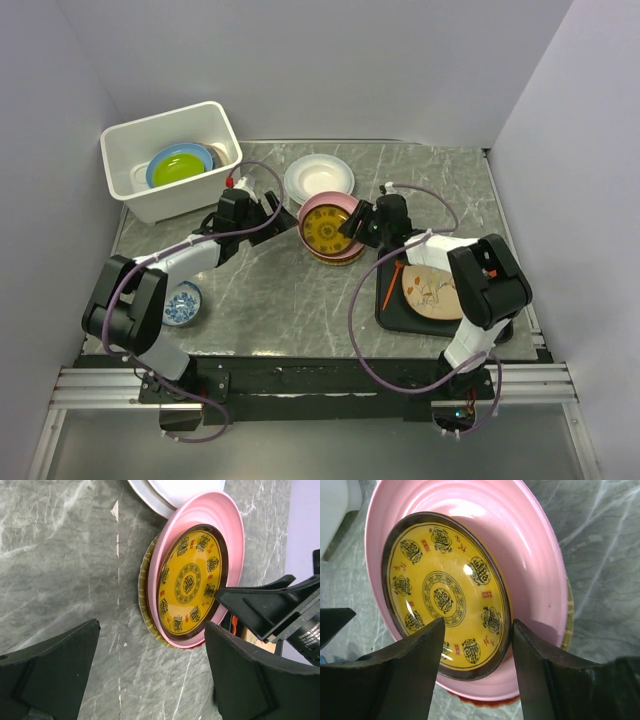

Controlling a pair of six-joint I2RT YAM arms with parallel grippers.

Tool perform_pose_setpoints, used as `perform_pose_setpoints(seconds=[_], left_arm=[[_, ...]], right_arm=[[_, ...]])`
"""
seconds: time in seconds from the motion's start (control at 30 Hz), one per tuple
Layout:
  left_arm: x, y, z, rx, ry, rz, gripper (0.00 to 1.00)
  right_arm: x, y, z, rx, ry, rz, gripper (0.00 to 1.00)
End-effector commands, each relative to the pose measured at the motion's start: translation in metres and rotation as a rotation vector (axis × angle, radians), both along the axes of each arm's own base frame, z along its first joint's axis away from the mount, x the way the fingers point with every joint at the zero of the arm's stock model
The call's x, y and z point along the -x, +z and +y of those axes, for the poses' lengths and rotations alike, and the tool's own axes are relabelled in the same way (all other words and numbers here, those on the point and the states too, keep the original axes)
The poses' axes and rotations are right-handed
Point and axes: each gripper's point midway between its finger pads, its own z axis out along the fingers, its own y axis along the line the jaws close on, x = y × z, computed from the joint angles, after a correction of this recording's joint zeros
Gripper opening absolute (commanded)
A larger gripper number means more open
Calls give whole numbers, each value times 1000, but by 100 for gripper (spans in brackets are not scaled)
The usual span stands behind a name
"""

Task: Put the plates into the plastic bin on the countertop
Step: Pick up the plate at the center of the board.

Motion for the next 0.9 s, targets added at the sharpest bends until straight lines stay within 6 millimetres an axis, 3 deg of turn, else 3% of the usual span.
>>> perform_pose_setpoints(seconds=[0.0, 0.1, 0.23, 0.3, 0.87], left_arm=[[-1, 20, 2, -6, 8, -61, 91], [1, 23, 8, -25, 22, -68, 92], [3, 26, 12, -37, 31, -74, 92], [4, 25, 13, -43, 32, -72, 92], [3, 20, 3, -8, -4, -79, 92]], right_arm=[[-12, 2, 11, -58, 5, -14, 62], [-11, -5, 18, -95, 23, 2, 54], [-12, -5, 24, -144, 30, -6, 13], [-11, -3, 23, -148, 25, -11, 3], [8, 46, -7, -175, -56, -136, 0]])
